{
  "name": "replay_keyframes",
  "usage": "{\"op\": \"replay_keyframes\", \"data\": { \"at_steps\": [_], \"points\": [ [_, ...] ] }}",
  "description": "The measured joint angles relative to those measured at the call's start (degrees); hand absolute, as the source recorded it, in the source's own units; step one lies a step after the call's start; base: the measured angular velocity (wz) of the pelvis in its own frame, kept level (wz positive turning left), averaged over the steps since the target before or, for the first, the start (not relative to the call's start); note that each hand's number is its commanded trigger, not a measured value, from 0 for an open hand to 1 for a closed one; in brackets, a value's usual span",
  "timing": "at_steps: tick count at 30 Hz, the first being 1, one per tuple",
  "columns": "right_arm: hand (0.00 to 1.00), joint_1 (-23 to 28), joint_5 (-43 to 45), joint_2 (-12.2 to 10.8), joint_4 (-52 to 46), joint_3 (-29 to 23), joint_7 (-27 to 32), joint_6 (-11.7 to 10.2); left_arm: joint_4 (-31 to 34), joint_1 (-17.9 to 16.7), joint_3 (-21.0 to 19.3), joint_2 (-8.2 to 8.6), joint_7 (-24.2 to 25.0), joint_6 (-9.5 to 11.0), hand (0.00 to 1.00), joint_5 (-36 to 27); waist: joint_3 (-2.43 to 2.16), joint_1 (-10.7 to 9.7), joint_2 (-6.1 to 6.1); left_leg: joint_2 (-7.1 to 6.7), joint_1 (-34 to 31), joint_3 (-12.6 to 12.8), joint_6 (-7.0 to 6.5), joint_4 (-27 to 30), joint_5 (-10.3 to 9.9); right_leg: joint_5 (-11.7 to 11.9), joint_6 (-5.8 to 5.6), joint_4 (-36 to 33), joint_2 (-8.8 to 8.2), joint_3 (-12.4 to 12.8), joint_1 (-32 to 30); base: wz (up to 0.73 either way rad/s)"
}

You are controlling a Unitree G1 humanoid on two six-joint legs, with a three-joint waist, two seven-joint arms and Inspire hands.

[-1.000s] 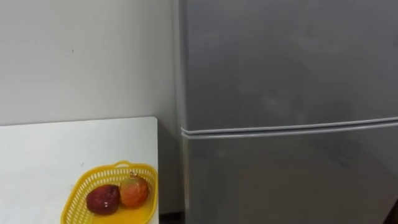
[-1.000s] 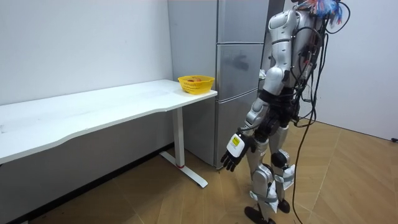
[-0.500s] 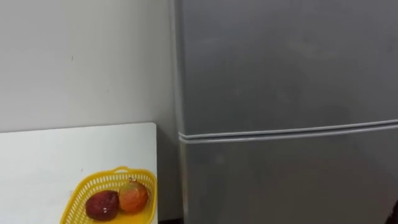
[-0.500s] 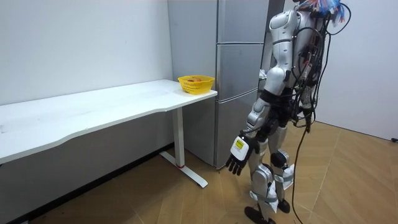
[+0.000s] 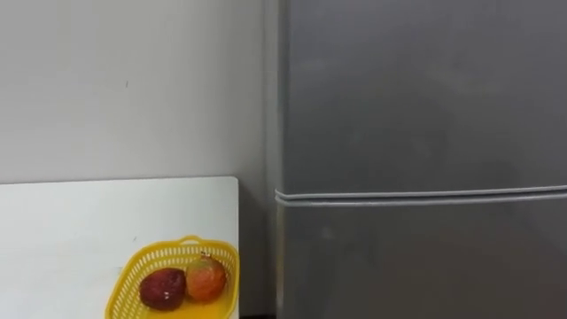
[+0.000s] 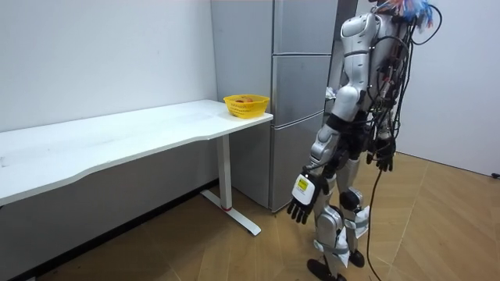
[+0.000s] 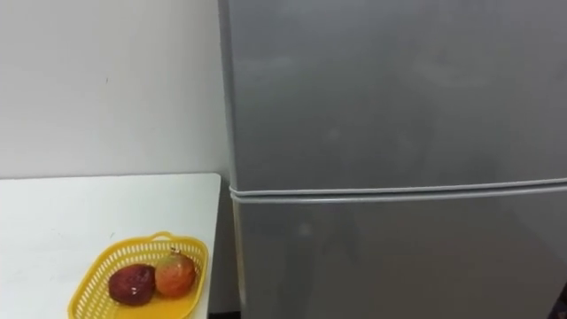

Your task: Retrieve from the upper fridge

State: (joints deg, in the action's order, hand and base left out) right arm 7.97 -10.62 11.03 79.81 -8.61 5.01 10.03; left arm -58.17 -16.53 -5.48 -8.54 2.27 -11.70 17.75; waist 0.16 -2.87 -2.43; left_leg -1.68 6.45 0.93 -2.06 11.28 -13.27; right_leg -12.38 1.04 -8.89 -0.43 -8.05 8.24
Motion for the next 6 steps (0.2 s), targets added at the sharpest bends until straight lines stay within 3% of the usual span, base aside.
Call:
{"op": "replay_keyframes", "data": {
  "at_steps": [6],
  "points": [
    [0.00,-1.4,5.5,0.0,-0.6,0.9,-1.5,0.0,-1.2,0.9,0.0,0.02,0.8,0.0,0.00,0.8,0.10,0.3,0.31,-0.04,0.0,0.2,0.00,-0.4,0.0,0.0,0.00,-0.1,0.01,0.0,0.0,0.00]
  ]
}}
